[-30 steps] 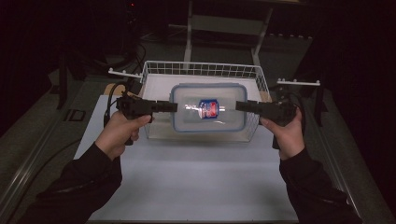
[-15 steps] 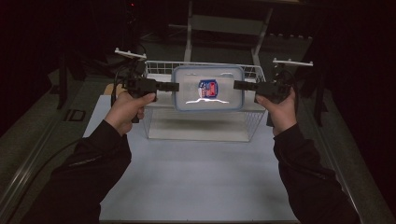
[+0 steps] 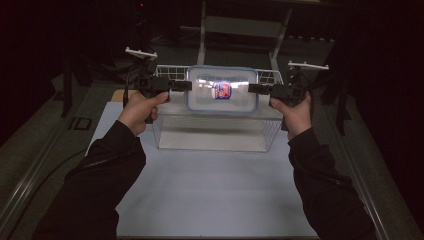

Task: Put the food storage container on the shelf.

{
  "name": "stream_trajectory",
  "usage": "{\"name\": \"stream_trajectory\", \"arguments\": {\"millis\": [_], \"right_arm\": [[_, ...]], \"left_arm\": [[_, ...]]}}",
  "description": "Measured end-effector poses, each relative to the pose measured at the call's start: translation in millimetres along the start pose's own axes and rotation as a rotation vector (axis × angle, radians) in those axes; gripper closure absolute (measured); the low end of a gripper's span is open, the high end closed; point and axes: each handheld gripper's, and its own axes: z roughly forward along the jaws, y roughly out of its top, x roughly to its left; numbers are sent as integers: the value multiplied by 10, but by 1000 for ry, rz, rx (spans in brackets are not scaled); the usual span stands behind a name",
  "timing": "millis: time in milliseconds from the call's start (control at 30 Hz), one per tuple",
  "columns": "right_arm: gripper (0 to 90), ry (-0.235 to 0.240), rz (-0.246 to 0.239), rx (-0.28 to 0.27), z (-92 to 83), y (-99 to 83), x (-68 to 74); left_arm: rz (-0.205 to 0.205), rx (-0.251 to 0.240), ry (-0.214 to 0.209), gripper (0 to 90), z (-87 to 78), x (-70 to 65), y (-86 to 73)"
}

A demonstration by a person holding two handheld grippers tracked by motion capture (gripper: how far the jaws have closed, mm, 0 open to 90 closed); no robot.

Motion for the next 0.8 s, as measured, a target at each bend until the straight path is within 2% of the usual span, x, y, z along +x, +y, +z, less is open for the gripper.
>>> {"name": "stream_trajectory", "arguments": {"millis": [300,467,800], "right_arm": [[459,-28,7,3,59,32,-18],[415,-62,5,1,131,42,-9],[391,-72,74,11,239,130,-109]], "left_arm": [[-11,-27,22,531,67,29,22],[-42,-36,27,509,118,83,51],[-91,-36,45,461,201,163,84]]}}
